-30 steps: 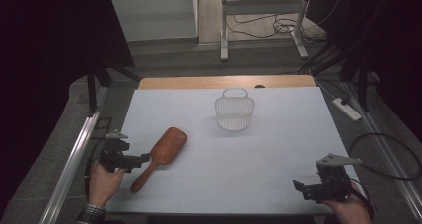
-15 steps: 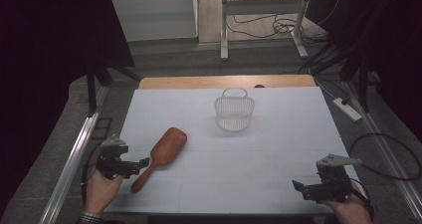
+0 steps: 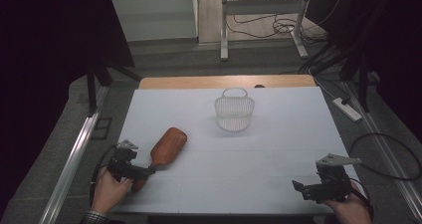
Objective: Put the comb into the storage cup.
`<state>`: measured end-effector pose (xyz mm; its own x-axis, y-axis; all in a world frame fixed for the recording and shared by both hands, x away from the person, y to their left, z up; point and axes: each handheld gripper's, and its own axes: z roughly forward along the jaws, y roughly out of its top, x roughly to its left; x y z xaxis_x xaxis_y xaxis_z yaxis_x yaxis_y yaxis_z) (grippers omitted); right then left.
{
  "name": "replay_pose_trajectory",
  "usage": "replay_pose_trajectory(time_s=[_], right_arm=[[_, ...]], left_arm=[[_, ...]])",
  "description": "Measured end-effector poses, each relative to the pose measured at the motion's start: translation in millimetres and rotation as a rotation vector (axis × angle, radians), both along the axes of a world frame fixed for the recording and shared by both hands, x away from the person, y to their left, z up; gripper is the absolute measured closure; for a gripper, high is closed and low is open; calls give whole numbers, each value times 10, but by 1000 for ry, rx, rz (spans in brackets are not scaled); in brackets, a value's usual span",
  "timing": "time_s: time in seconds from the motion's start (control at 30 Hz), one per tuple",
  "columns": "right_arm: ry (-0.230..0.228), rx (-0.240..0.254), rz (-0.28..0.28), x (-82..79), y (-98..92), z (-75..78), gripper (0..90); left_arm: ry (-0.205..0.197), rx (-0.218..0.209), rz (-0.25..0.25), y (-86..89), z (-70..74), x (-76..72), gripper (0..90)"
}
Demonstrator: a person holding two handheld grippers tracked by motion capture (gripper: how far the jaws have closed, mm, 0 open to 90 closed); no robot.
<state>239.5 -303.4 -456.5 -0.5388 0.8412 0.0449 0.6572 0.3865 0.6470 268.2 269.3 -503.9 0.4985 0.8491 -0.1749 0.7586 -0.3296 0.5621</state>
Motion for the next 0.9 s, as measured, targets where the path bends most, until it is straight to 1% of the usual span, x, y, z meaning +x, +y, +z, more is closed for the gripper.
replay_pose_trajectory(time_s=[0.03, 0.07, 0.17, 0.33, 0.43, 0.53, 0.57, 0.6, 0.67, 0.7, 0.73, 0.77, 0.9], right_arm=[[0, 0, 0, 0, 0, 0, 3], [0, 0, 0, 0, 1, 0, 3], [0, -1, 0, 0, 2, 0, 3], [1, -3, 2, 1, 5, -1, 3], [2, -3, 2, 1, 6, -2, 3], [1, -5, 2, 2, 6, -2, 2], [1, -5, 2, 2, 6, -2, 2], [1, -5, 1, 1, 5, -2, 2], [1, -5, 1, 1, 5, -2, 2], [1, -5, 1, 1, 5, -2, 2], [0, -5, 2, 1, 5, -2, 2], [1, -5, 2, 1, 5, -2, 2], [1, -5, 2, 1, 6, -2, 2]], left_arm=[[2, -1, 0, -8, -14, 4, 0], [13, 1, -8, -19, -38, 15, 0], [21, 10, -17, -39, -72, 29, 0], [47, 46, -35, -102, -137, 69, 0], [56, 43, -35, -115, -152, 81, 0], [99, 30, -58, -165, -190, 116, 0], [99, 30, -58, -165, -190, 116, 0], [101, 44, -61, -184, -187, 117, 0], [94, 62, -50, -206, -173, 113, 0], [94, 62, -50, -206, -173, 113, 0], [104, 61, -39, -207, -179, 122, 0], [115, 53, -39, -204, -186, 129, 0], [118, 65, -36, -203, -191, 138, 0]])
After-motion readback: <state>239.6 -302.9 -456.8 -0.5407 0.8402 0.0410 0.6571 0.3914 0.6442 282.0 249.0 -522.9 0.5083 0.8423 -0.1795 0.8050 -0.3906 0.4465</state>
